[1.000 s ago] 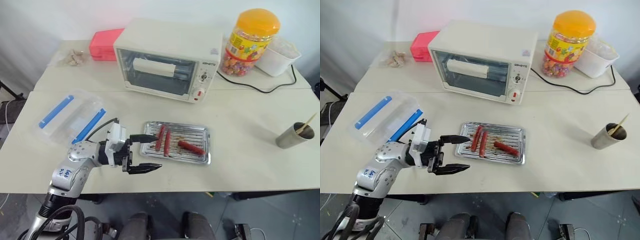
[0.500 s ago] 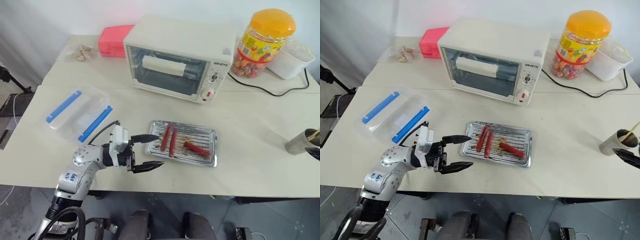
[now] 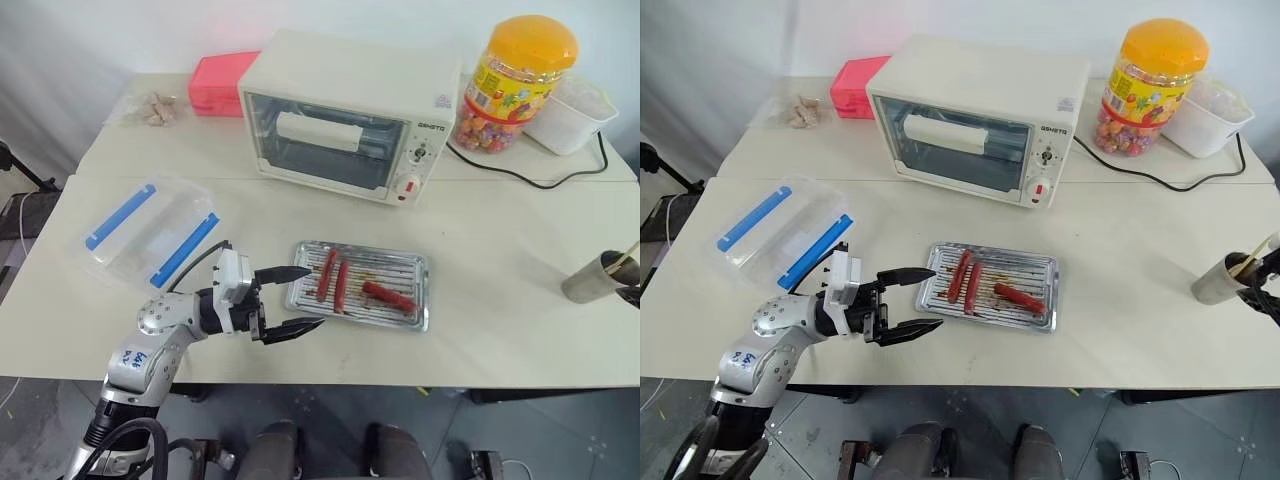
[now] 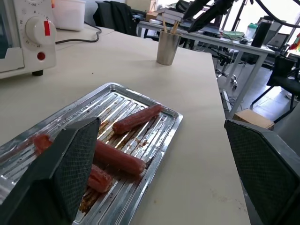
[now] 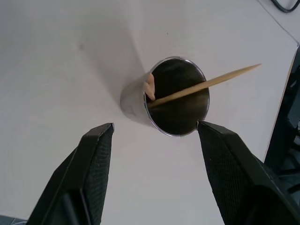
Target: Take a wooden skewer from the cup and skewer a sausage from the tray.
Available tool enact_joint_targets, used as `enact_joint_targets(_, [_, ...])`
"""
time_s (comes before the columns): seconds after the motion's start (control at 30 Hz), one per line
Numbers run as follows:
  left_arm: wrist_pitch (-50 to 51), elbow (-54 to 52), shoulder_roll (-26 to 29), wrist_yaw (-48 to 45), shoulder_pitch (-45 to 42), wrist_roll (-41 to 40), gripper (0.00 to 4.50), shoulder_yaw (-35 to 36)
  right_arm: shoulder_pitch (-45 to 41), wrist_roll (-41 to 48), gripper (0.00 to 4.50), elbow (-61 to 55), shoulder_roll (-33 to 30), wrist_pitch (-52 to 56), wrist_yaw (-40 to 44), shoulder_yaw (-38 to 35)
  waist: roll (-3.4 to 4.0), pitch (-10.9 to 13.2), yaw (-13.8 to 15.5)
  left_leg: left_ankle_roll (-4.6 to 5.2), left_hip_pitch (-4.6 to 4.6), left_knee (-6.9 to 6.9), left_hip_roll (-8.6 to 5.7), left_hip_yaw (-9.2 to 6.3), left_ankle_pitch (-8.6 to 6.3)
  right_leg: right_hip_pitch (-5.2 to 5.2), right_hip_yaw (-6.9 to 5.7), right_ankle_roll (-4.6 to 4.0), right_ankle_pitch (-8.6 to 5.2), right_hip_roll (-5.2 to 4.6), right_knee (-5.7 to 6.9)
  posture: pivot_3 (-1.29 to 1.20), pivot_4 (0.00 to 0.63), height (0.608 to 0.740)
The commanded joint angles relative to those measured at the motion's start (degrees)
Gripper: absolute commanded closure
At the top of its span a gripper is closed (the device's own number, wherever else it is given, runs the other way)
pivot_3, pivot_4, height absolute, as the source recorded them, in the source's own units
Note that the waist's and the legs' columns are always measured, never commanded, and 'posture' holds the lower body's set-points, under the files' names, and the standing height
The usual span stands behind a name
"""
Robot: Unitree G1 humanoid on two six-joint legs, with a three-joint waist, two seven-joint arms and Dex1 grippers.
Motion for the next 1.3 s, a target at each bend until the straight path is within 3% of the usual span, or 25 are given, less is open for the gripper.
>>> enact_joint_targets(0.03, [-0.1, -3.0, 0.1, 0.5, 0.3, -0.9, 0.0, 0.7, -3.9, -2.0, 1.6, 3.0, -1.0, -1.8, 0.6, 3.4, 0.0, 0.0, -0.3, 0.0, 0.0, 0.0, 0.0, 0.0, 0.0, 0.0, 0.0, 0.0, 0.0, 0.0, 0.01, 0.0, 0.15, 0.74])
enact_joint_targets(0.5, [0.1, -3.7, 0.2, 1.5, 0.4, -0.7, 0.0, 1.2, -16.8, -4.3, 1.6, 7.6, -0.4, -3.7, 1.8, 14.4, 0.01, 0.0, -0.4, -0.04, -0.01, 0.0, 0.06, 0.1, 0.02, -0.12, 0.0, 0.0, 0.0, 0.01, 0.08, 0.0, 0.15, 0.74])
enact_joint_targets(0.6, [-0.1, -3.9, 0.2, 1.7, 0.8, -0.7, 0.0, 1.3, -17.5, -5.3, 2.17, 8.9, -0.7, -4.1, 2.0, 15.5, 0.01, 0.0, -0.5, -0.04, -0.01, 0.0, 0.06, 0.11, 0.02, -0.13, 0.0, 0.0, 0.0, 0.01, 0.08, 0.0, 0.15, 0.74])
enact_joint_targets(0.83, [-1.5, -3.4, 0.1, 1.5, 1.7, -0.4, 0.0, 1.7, -18.8, -5.6, 4.47, 9.1, -0.4, -3.9, 2.8, 16.3, 0.01, 0.0, -0.5, -0.04, -0.01, 0.01, 0.07, 0.15, 0.02, -0.16, 0.01, 0.0, 0.0, 0.01, 0.09, 0.0, 0.15, 0.74])
enact_joint_targets(1.3, [-4.3, -1.4, 0.2, 0.7, 2.5, 0.2, 0.0, 1.8, -19.4, -5.6, 4.47, 8.8, 0.2, -3.4, 4.8, 15.3, 0.02, 0.0, -0.5, -0.04, -0.03, 0.01, 0.09, 0.19, 0.02, -0.23, 0.0, 0.0, 0.0, 0.01, 0.15, 0.0, 0.15, 0.74])
